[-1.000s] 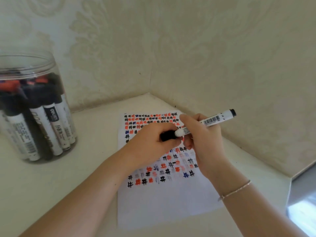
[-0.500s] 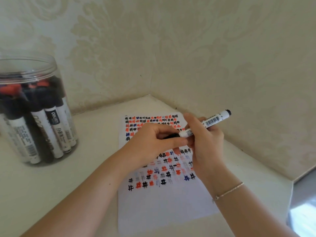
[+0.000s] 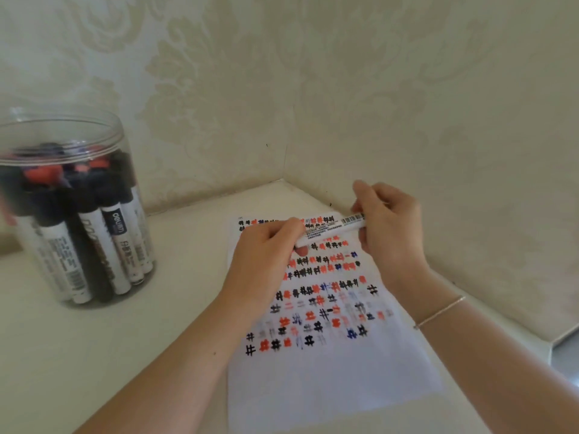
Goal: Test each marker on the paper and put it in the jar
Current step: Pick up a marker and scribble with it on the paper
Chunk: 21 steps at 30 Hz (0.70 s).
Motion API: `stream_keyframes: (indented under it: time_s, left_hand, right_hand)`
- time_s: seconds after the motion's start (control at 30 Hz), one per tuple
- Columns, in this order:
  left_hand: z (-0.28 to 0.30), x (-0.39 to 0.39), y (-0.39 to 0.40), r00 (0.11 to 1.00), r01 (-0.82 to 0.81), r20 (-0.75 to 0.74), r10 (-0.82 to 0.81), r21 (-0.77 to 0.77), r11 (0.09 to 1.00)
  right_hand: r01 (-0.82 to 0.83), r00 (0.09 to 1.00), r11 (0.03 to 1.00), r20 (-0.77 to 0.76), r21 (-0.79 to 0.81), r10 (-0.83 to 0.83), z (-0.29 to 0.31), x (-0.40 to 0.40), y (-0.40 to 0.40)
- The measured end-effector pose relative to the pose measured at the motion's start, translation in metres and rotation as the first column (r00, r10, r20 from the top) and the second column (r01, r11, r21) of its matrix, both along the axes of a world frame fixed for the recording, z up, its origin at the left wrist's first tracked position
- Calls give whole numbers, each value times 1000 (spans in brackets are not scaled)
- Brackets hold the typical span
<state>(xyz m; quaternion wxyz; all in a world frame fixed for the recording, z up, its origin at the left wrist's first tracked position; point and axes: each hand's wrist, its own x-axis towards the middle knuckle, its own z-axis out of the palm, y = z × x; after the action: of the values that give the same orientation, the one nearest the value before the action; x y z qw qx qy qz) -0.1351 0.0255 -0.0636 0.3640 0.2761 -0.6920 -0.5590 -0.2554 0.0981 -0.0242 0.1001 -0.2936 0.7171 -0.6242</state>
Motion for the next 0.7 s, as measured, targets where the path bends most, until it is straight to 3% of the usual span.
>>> stream_keyframes:
  time_s: [0.07, 0.2, 0.43, 0.6, 0.7]
  left_hand:
    - [-5, -2, 1, 990, -132, -38, 135, 72, 989]
    - [-9, 2, -2, 948, -286, -84, 307, 198, 938]
    - [-3, 8, -16, 937, -300, -120, 327, 202, 932]
    - [22, 17, -34, 912, -358, -187, 366, 78, 931]
    - [36, 28, -26, 915, -311, -272, 299, 0, 951]
  right_hand:
    - [-7, 980, 990, -196, 143, 35, 3, 6, -9]
    - [2, 954, 975, -293, 223, 65, 3, 20, -21]
    - [-77, 961, 980, -247, 186, 122, 4, 35, -16]
    - [-252, 968, 965, 19, 73, 251, 0, 58, 1]
    - [-371, 927, 928, 50, -37, 372, 5, 82, 4]
